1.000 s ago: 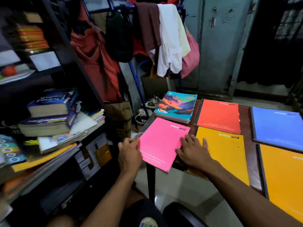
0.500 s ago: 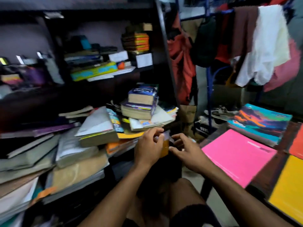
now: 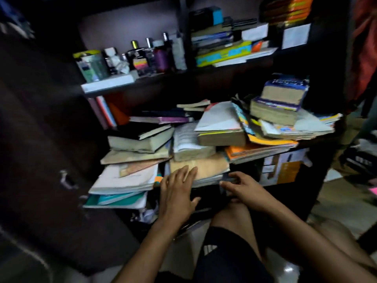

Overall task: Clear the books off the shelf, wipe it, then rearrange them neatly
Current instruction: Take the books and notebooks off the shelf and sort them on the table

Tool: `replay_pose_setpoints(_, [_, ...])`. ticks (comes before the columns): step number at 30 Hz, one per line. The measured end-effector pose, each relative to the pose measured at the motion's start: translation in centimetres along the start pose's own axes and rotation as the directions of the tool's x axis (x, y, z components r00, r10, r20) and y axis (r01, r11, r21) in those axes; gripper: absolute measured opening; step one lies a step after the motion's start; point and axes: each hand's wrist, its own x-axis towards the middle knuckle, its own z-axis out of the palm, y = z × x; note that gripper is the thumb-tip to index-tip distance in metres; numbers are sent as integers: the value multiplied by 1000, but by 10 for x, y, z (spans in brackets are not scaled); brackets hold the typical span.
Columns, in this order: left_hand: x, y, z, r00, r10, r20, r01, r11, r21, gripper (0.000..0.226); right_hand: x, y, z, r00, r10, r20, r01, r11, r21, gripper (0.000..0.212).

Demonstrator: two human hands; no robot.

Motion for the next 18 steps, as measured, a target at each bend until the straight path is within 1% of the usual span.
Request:
replay_pose_setpoints(1, [-2, -6, 2, 998, -7, 54, 5, 999, 41, 91, 2, -1, 7, 999, 48, 26, -50, 994, 101, 36])
replay_pose_setpoints(2, [-6, -15, 2, 997, -24, 73, 19, 998, 59, 92, 3, -4, 18, 994, 87, 59, -97, 976, 193, 30])
replay_pose_setpoints(3, [-5, -17, 3, 997, -27, 74, 23, 998, 55, 92, 4, -5, 24, 990, 117, 76, -134, 950, 283, 30])
replay_pose_setpoints(5, [-3, -20, 3, 998, -35, 60, 33, 999, 31, 90, 6, -9, 35, 984, 149, 94, -175, 887, 427, 39])
replay_pose_setpoints(8, [3, -20, 1, 996, -84, 29, 85, 996, -29, 76, 12, -13, 44, 977, 204, 55, -205, 855, 477, 53])
replay_pose_setpoints(11, [8, -25, -7, 996, -85, -34, 82, 994, -70, 67, 16, -23, 45, 965, 250, 83, -254, 795, 551, 59])
replay_pose_setpoints(13, [10, -25, -22, 996, -72, -59, 65, 992, -108, 63, 15, -33, 42, 962, 240, 126, -266, 738, 620, 51])
replay_pose_setpoints(15, [10, -22, -42, 997, -61, -42, 57, 994, -98, 59, 8, -45, 37, 962, 210, 176, -274, 684, 676, 42])
replay_pose_setpoints(18, [-2, -22, -70, 998, -32, -48, 27, 994, -108, 56, 0, -54, 30, 965, 166, 201, -259, 682, 684, 41])
